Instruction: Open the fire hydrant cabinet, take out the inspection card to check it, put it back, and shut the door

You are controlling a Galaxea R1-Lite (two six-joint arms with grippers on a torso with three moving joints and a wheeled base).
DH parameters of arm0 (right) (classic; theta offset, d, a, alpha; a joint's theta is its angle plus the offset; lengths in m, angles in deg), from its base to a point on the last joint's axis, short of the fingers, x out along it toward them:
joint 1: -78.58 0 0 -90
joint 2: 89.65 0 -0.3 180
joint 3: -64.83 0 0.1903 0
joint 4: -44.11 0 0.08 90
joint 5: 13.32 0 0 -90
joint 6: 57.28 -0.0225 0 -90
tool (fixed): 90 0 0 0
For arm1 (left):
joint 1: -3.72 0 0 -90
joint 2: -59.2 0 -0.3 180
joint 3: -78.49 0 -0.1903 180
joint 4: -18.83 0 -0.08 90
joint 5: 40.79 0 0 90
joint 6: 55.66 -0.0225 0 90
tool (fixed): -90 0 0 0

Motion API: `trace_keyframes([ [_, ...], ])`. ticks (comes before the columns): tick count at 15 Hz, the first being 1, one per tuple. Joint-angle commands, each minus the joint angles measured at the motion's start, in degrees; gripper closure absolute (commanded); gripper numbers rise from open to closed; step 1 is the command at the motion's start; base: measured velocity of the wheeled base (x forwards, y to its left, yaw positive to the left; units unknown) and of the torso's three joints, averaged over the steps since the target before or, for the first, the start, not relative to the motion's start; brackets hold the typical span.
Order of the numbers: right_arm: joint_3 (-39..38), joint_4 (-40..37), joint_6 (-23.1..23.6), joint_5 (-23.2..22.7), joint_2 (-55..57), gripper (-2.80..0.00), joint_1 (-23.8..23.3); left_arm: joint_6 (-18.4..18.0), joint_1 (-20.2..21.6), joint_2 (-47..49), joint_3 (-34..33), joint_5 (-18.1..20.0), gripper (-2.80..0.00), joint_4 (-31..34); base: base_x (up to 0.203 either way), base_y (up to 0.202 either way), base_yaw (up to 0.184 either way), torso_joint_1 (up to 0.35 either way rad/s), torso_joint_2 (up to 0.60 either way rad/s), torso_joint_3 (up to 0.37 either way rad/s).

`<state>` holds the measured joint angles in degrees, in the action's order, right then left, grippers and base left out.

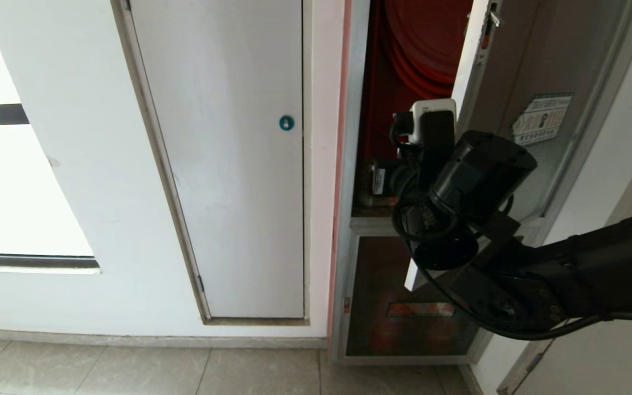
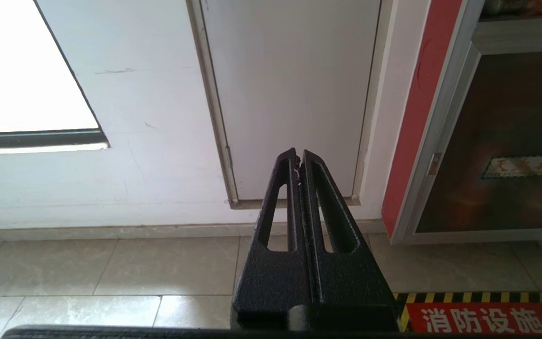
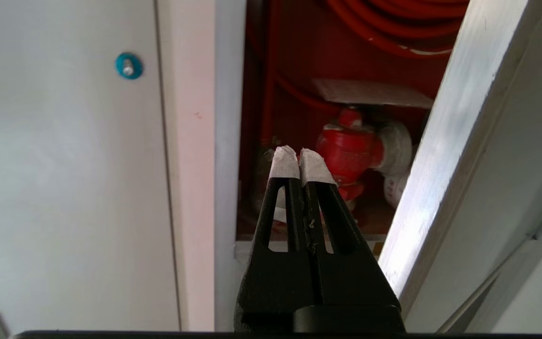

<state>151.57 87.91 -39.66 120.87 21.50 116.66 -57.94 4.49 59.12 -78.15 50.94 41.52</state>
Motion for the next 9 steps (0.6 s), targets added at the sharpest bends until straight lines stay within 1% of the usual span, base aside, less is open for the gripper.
trace_keyframes([
  [1, 3.93, 0.35, 0.89, 2.08, 3.69, 0.0, -0.07, -0.01, 0.02, -0.01, -0.35, 0.03, 0.0, -0.02, 0.0, 0.0, 0.0, 0.0, 0.0, 0.0],
  [2, 5.59, 0.2, 1.24, 3.23, 4.48, 0.0, -0.1, -0.01, 0.02, -0.01, -0.35, 0.03, 0.0, -0.02, 0.0, 0.0, 0.0, 0.0, 0.0, 0.0],
  [6, 9.17, 0.41, 1.8, 4.99, 7.53, 0.0, -0.41, -0.01, 0.05, 0.07, -0.35, 0.03, 0.0, -0.02, 0.0, 0.0, 0.0, 0.0, 0.0, 0.0],
  [9, 14.62, 0.08, 2.15, 6.09, 9.95, 0.0, -2.02, -0.01, 0.02, 0.06, -0.35, 0.03, 0.0, -0.02, 0.0, 0.0, 0.0, 0.0, 0.0, 0.0],
])
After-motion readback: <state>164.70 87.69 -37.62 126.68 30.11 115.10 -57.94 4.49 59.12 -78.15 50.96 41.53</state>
